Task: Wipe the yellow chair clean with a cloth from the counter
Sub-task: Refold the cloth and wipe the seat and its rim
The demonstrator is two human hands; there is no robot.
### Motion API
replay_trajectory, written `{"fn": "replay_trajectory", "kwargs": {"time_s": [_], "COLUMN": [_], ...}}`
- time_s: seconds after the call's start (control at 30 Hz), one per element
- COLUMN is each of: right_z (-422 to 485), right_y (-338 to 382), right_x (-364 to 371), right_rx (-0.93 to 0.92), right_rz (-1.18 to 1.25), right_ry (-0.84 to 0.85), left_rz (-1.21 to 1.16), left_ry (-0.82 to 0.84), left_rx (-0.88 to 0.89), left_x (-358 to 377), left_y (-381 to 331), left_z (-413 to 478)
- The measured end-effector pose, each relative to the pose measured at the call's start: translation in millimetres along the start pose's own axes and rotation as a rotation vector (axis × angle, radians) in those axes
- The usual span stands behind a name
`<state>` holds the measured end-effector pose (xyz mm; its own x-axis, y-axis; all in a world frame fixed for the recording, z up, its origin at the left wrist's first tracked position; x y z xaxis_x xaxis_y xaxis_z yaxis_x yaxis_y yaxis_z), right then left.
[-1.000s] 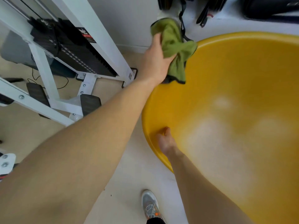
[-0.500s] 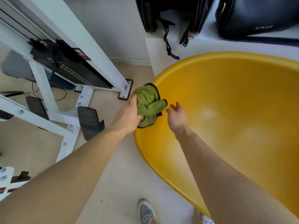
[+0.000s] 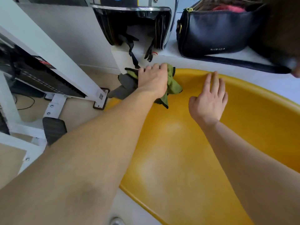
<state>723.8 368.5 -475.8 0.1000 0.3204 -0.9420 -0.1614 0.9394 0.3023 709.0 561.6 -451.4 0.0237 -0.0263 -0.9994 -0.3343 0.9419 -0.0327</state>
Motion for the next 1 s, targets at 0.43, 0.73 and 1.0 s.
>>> {"fn": "replay_trajectory", "kwargs": {"time_s": [0.43, 0.73, 1.0], "right_z": [-11.7, -82.1, -160.4], "right_y": [-18.9, 2.9, 19.7], "right_x": [-11.8, -74.9, -219.8], "right_rx": [-0.117, -0.021, 0.273], "right_rz": [0.059, 0.282, 0.765], "right_ry": [0.131, 0.509, 0.727], "left_rz": [0.138, -0.131, -0.867], "left_ry": [-0.054, 0.135, 0.207], "left_rx": [0.195, -0.125, -0.323], "left_x": [-5.3, -90.9, -217.8], "left_y": [-3.5, 35.2, -31.0], "left_z": [-27.4, -137.3, -251.4]}}
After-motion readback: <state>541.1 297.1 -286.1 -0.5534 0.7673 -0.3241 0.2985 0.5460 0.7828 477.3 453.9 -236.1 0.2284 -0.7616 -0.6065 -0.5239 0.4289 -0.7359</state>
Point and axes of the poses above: each hand's wrist, its own z-axis towards the middle knuckle, its own x-axis out of the palm, y = z × x, the point moved 10 cm from there along z, towards the middle knuckle, and after that the axes turned 10 degrees about -y, right-handed, at the moved point
